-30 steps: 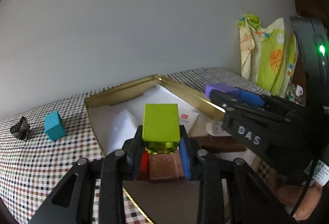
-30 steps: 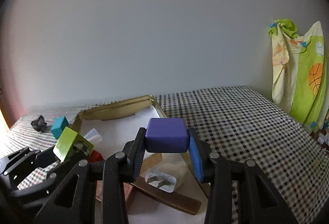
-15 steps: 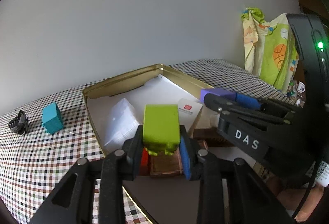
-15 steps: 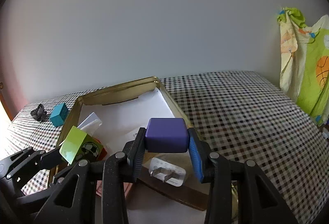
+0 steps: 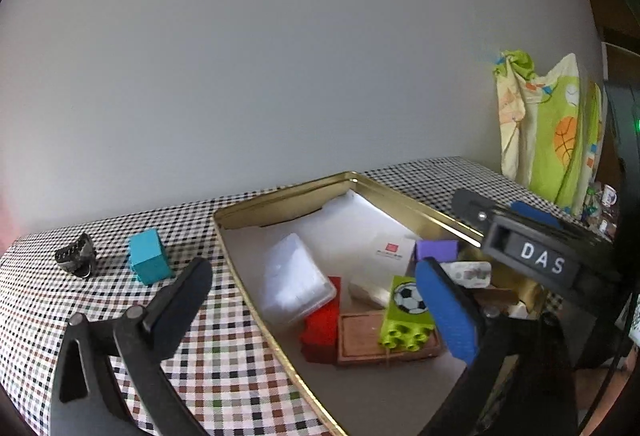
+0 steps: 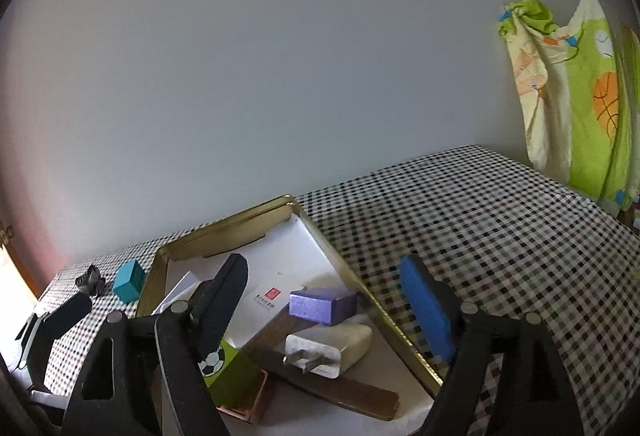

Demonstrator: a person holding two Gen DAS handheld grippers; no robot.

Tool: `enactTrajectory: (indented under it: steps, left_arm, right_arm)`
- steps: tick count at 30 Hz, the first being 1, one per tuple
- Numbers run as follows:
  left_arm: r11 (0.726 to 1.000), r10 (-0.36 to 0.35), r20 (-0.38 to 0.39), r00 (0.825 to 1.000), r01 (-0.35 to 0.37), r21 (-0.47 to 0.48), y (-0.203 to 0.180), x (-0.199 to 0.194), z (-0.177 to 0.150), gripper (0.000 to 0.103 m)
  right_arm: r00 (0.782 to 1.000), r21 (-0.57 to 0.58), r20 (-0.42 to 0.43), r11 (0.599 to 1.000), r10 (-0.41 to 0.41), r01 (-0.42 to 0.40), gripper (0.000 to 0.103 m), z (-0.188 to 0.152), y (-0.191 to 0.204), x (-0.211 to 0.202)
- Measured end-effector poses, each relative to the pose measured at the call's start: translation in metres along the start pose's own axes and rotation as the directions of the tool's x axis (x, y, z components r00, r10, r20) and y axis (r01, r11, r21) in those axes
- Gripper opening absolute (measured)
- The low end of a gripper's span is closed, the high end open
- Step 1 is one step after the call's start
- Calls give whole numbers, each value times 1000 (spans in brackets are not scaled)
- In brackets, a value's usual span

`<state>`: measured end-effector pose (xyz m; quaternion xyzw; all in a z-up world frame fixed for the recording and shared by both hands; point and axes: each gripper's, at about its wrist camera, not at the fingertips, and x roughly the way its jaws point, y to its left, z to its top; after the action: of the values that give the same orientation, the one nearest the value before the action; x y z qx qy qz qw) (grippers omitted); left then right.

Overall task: Organize rigid objects
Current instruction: 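Carry the green brick into the gold tin and release while the right tool drops the purple block there, then withdraw both open tools from the gold tin toward the cyan brick and black clip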

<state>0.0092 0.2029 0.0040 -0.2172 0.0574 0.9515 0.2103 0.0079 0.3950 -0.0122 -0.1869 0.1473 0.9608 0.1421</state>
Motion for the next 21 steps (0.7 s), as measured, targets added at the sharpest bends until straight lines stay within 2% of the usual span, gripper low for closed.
enactTrajectory:
  steps: [4,7,10,12,15,21]
  left_arm:
    - [1000,7,3,1000,-7,-16,5,-3,-1,103]
    - [999,21,10,1000,-20,-25,8,-3,-1,103]
    - [999,42,26,999,-41,-33,12,-6,-2,103]
    - [997,64,52,997,-62,-35,16,-10,-2,103]
    - [994,110,97,989,-108,-32,23,-16,-4,103]
    - [984,177,119,977,-175,-24,41,-16,-9,103]
  right_arm:
    - [999,22,37,1000,-14,13,81,1,-3,-5]
    - [991,39,134,999,-27,22,81,2,-4,-21]
    - [978,35,206,999,-26,19,90,2,0,-30]
    - [967,15,253,1000,-26,23,90,-1,5,-35]
    - [960,-44,275,997,-46,60,90,-2,15,-36]
    - [969,-91,240,993,-56,80,90,-3,24,-29]
